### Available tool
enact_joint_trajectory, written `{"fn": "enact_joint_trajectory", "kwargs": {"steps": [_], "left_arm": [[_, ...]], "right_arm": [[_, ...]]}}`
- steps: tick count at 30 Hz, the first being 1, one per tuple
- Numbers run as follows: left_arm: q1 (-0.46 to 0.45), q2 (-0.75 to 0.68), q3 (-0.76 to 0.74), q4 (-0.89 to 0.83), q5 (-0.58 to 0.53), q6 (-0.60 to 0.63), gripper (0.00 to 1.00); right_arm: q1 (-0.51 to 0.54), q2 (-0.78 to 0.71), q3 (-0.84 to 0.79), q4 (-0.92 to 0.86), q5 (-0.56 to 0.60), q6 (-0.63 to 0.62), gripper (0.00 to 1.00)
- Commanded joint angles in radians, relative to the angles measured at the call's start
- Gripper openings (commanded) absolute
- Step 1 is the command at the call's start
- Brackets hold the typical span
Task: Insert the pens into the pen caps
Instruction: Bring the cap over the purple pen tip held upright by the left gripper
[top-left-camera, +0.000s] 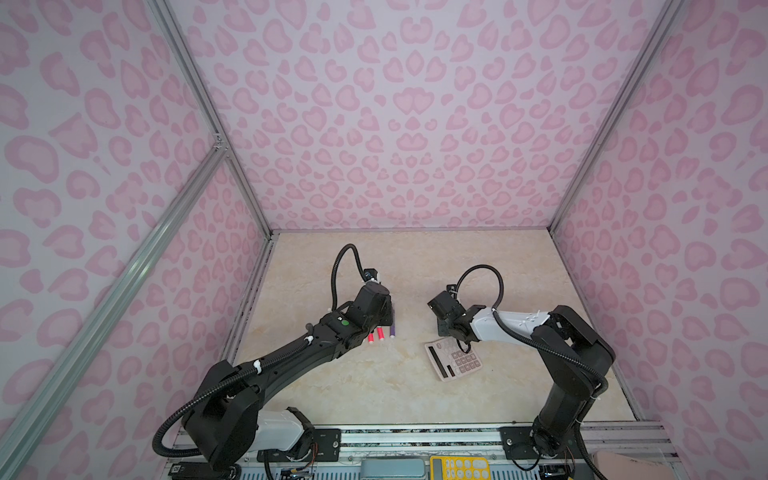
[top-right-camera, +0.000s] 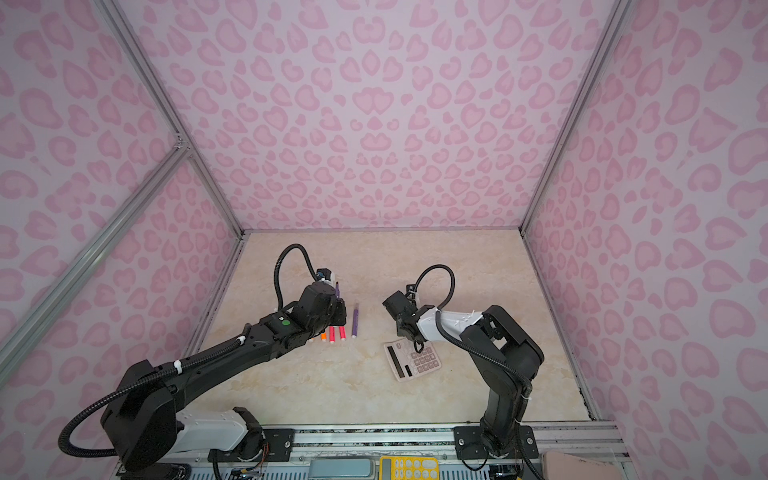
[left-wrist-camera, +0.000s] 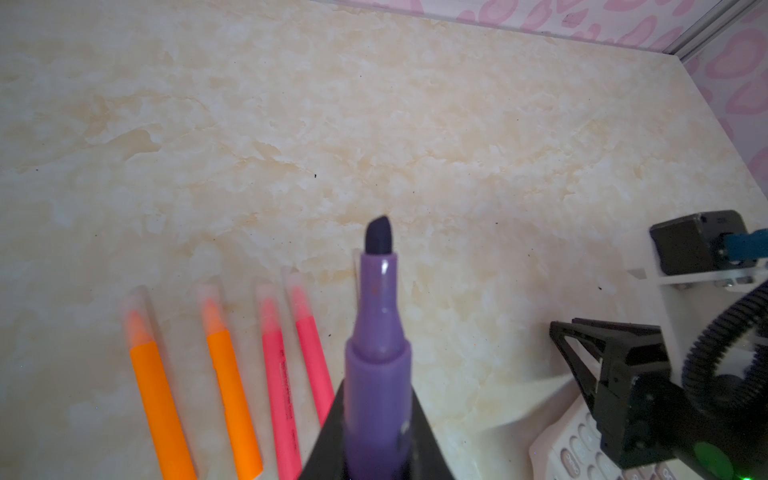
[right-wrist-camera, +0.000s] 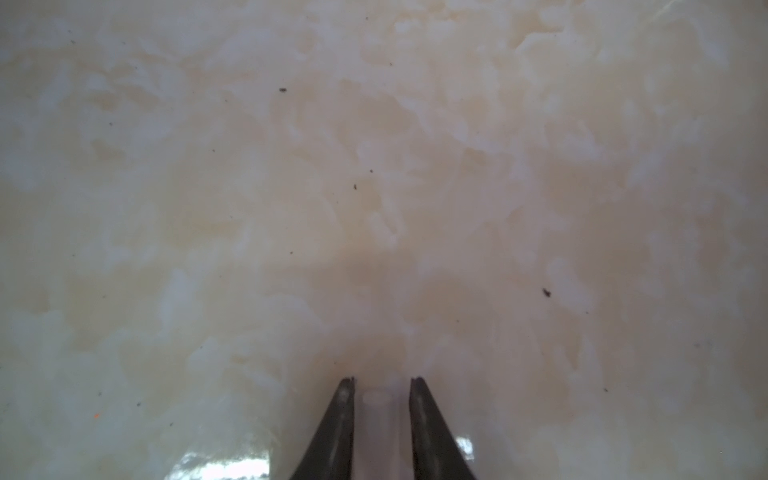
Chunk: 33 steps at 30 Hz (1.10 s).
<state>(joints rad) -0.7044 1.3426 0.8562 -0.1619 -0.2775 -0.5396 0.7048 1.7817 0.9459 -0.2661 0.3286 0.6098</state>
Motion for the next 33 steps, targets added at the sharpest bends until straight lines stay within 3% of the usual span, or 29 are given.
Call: {"fn": "enact_joint_trajectory", "kwargs": {"steps": [1,16,24,33], "left_arm": [[0.0,-0.009,-0.001,0.015,-0.008,0.002,0.03],[-0.001,-0.01,-0.004,0.023,-0.001,0.007,0.03],[-0.073,-0.019,-0.026,0.152,0.121,0.099,0.03],[-0.119,-0.088,-0.108,0.326,0.307,0.148,0.03]], "right_arm": [[0.001,0.007,-0.01,-0.062,-0.028,-0.004,0.26],[-0.001,-0.012,-0.023,-0.051,-0.029,0.003,0.15],[-0.076,-0.199,0.009,-0.031,-0.085,-0.01,0.12],[-0.095,-0.406,-0.005,0.148,-0.194,0.016,0.12]]}}
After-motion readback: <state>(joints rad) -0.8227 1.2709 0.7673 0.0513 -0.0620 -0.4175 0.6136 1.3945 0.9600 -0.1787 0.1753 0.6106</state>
